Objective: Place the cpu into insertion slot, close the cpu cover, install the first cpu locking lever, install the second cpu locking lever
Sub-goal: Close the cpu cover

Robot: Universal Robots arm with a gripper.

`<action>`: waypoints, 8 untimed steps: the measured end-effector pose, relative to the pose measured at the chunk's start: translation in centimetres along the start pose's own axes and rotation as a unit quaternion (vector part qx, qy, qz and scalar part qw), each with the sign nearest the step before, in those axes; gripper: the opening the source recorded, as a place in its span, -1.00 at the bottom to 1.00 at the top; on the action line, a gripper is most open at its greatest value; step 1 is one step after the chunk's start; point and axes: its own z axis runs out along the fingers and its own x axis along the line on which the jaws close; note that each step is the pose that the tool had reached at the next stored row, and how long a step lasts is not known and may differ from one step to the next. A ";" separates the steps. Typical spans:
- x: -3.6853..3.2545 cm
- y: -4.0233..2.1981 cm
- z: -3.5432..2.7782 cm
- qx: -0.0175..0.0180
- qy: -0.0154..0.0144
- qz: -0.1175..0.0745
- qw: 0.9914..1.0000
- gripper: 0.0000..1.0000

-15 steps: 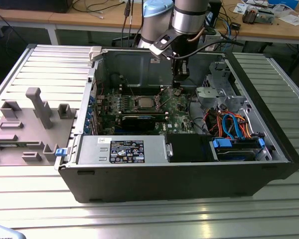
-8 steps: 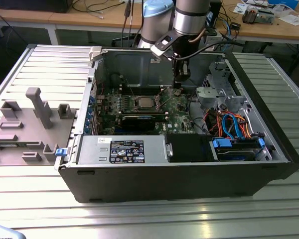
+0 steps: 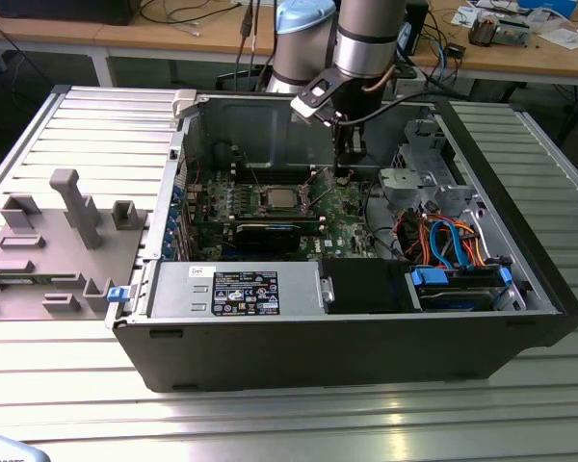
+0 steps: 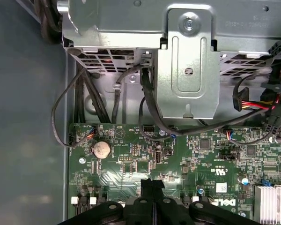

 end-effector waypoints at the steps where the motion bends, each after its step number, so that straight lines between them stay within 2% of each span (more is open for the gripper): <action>1: 0.00 0.00 0.15 0.000 0.000 -0.001 1.000 -0.79; 6: 0.01 0.00 0.40 0.000 0.000 -0.006 1.000 -0.79; 8: 0.02 0.00 0.39 0.000 0.002 -0.006 1.000 -0.79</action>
